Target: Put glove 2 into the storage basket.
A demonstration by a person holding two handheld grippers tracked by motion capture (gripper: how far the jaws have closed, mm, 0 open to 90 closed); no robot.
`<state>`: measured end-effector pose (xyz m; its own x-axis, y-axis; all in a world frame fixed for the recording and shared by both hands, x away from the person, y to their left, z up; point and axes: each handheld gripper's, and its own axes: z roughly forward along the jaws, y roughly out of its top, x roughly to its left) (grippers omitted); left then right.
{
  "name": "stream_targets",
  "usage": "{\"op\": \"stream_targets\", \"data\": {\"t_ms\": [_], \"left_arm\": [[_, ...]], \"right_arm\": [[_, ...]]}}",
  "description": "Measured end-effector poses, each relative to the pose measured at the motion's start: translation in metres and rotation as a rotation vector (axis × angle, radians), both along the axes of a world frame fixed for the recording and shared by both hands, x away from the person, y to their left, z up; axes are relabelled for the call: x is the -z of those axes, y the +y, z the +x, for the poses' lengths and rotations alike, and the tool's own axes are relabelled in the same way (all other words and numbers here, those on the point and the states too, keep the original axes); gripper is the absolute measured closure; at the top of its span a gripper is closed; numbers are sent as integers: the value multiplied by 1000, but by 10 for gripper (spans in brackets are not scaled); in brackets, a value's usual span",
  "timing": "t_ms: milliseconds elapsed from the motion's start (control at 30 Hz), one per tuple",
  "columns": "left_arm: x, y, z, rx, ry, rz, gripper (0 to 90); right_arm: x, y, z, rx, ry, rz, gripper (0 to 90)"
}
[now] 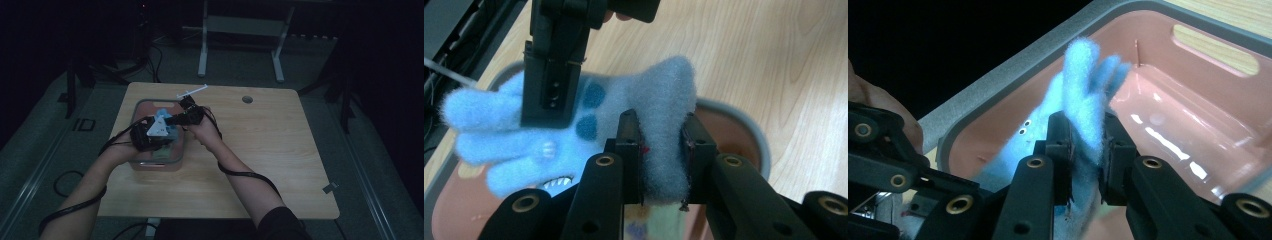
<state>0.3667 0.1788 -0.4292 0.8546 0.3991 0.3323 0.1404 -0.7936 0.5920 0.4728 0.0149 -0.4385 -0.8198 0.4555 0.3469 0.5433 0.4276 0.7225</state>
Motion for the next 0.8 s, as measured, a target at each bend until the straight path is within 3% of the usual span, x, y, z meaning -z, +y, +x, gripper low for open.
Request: {"op": "stream_targets", "data": {"t_ms": [367,600,733,800], "left_arm": [[22,18,12,-18,55,5,748],[40,22,17,-23,117,9,745],[46,21,19,-33,138,30,739],[47,20,20,-37,147,36,734]], "right_arm": [[25,22,11,14,43,-18,783],[42,31,14,3,57,-85,771],[44,34,14,0,67,-107,711],[44,35,14,-2,49,-130,673]]}}
